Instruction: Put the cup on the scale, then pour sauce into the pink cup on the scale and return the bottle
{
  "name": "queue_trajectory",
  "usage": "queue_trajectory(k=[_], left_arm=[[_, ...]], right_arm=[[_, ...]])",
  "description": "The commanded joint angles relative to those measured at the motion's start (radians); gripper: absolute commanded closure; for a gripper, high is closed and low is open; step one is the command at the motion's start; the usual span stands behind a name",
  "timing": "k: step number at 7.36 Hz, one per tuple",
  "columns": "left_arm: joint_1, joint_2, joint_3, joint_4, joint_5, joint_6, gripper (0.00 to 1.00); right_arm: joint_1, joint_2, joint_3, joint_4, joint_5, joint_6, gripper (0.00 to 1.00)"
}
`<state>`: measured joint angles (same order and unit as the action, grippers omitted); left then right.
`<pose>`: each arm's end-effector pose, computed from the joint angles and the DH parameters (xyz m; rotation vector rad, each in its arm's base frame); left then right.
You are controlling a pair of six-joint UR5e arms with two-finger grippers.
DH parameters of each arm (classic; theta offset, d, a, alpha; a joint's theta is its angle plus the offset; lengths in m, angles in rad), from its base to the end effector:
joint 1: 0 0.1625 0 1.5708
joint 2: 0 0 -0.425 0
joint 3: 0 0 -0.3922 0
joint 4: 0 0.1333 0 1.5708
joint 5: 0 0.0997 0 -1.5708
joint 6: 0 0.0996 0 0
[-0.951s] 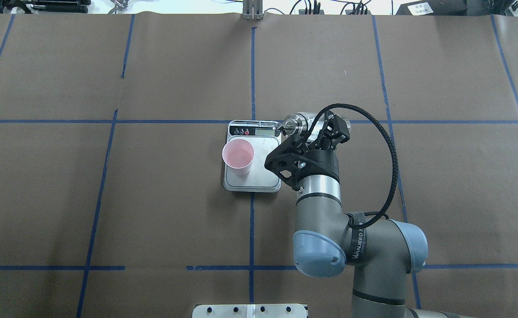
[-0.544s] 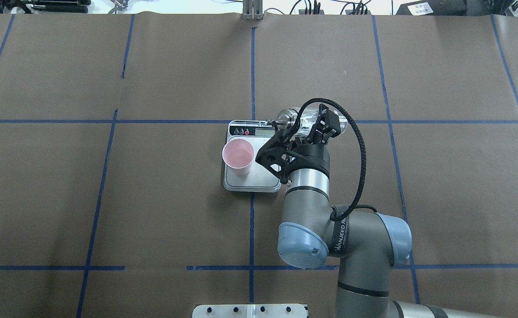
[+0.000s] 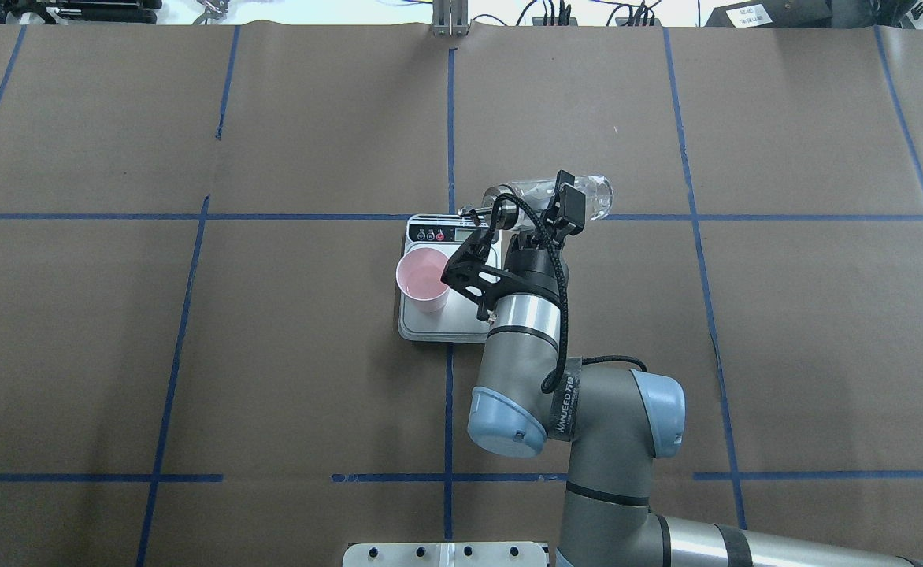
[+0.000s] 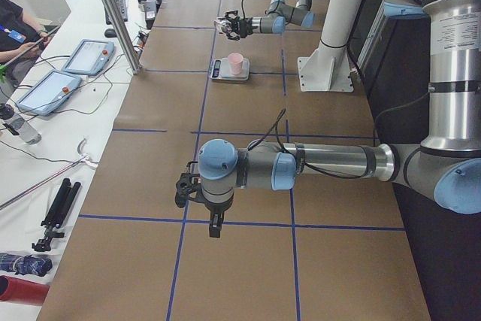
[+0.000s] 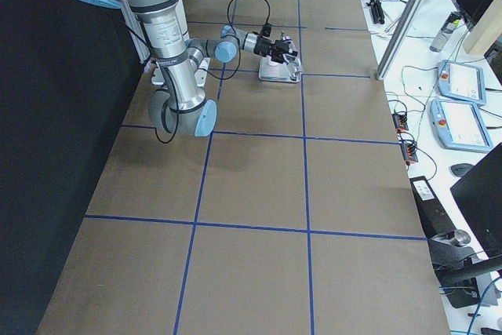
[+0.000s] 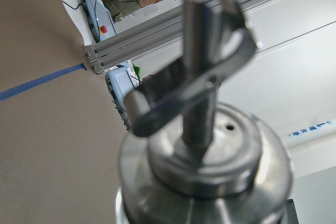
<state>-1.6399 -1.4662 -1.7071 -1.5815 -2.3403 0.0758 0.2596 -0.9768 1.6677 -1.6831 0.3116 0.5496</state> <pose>-0.0949 -0.4448 0.6400 0.0959 0.7645 0.0227 -0.5603 -0.3848 0.2358 1.2748 0.3289 -0.2850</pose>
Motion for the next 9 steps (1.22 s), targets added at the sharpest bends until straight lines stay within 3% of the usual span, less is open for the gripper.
queue_trajectory(k=[1, 4, 9], left_arm=[[0.0, -0.005, 0.004, 0.002, -0.001, -0.002, 0.0], [0.0, -0.011, 0.01, 0.002, -0.001, -0.002, 0.0], [0.0, -0.011, 0.014, 0.003, -0.002, -0.002, 0.0]], right_arm=[[0.004, 0.003, -0.025, -0.001, -0.103, 0.0, 1.0], [0.001, 0.024, -0.107, -0.001, -0.158, -0.002, 1.0], [0.003, 0.026, -0.149, -0.003, -0.248, -0.036, 1.0]])
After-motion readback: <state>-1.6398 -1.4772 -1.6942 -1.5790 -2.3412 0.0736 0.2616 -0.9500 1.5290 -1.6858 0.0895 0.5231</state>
